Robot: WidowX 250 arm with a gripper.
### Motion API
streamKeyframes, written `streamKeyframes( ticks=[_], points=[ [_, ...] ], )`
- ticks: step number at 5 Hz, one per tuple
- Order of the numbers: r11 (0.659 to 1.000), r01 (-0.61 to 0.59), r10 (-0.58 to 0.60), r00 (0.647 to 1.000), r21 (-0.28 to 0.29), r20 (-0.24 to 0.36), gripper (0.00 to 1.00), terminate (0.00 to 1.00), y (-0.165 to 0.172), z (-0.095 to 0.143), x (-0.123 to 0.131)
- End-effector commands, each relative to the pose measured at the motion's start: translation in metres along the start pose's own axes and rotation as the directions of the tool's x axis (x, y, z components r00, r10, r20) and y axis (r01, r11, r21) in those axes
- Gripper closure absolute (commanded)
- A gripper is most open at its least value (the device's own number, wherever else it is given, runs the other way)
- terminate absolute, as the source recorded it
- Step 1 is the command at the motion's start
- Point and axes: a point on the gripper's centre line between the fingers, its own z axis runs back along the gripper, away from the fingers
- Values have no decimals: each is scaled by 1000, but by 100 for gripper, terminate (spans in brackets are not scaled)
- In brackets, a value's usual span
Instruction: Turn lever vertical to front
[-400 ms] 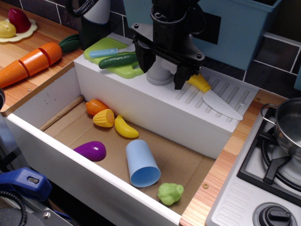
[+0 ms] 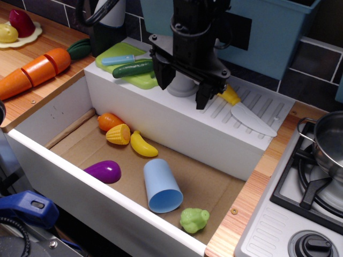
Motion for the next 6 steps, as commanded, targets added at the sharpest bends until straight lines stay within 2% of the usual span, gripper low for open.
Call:
streamKeyframes(
  ticks=[1, 2, 3, 6],
  points=[
    [997, 24, -36, 984, 73, 174, 0, 0, 14, 8, 27],
    [995, -11, -14, 972, 103, 235, 0, 0, 14, 13, 39],
    [995, -19, -10, 961, 103, 275, 0, 0, 13, 19, 49],
    [998, -3, -18, 947, 66, 320, 0, 0, 3, 22, 74]
  ],
)
